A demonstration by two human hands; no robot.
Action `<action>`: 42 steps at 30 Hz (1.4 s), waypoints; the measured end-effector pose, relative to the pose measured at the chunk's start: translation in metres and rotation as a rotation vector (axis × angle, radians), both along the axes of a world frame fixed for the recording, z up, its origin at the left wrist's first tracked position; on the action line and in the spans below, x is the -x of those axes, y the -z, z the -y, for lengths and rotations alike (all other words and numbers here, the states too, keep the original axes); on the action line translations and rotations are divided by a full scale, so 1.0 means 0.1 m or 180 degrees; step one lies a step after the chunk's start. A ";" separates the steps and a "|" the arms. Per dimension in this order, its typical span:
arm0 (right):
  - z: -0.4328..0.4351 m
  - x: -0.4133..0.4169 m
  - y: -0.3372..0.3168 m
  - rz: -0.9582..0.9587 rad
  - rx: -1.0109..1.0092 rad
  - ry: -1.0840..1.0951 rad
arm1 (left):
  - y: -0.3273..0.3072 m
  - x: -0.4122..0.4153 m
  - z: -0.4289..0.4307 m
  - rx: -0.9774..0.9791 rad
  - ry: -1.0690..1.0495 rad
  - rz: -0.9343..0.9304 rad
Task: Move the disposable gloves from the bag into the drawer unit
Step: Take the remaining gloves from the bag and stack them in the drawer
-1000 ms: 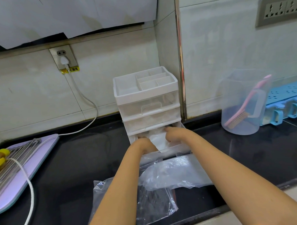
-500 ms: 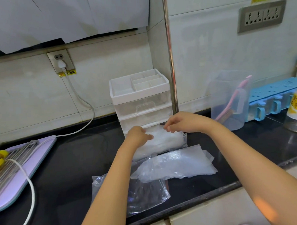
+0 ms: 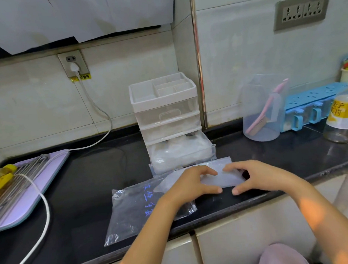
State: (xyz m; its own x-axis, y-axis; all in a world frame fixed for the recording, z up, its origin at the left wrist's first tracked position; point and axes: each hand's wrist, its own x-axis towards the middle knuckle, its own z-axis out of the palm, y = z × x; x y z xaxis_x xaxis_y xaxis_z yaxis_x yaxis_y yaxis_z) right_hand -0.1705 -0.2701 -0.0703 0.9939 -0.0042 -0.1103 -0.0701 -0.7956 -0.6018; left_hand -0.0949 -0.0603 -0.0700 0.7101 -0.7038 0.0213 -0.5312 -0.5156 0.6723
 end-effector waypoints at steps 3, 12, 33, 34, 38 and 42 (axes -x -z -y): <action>0.00 0.08 0.14 0.0225 -0.0232 0.0142 | 0.13 0.02 0.04 0.0099 -0.0030 -0.0017; 0.00 0.15 0.28 0.0892 -0.0773 0.0551 | 0.24 0.02 0.07 0.0772 -0.0349 -0.0420; -0.17 0.02 0.22 0.1101 -0.2177 0.1311 | 0.12 0.01 0.21 0.0645 -0.0734 -0.0604; -0.18 0.01 0.23 0.1178 -0.2187 0.1344 | 0.12 0.01 0.23 0.0636 -0.0768 -0.0555; -0.24 -0.05 0.24 0.1351 -0.2073 0.1303 | 0.11 -0.02 0.26 0.0748 -0.0882 -0.0473; -0.25 -0.08 0.29 0.1300 -0.1336 0.1164 | 0.06 -0.05 0.25 0.1025 -0.1034 -0.0591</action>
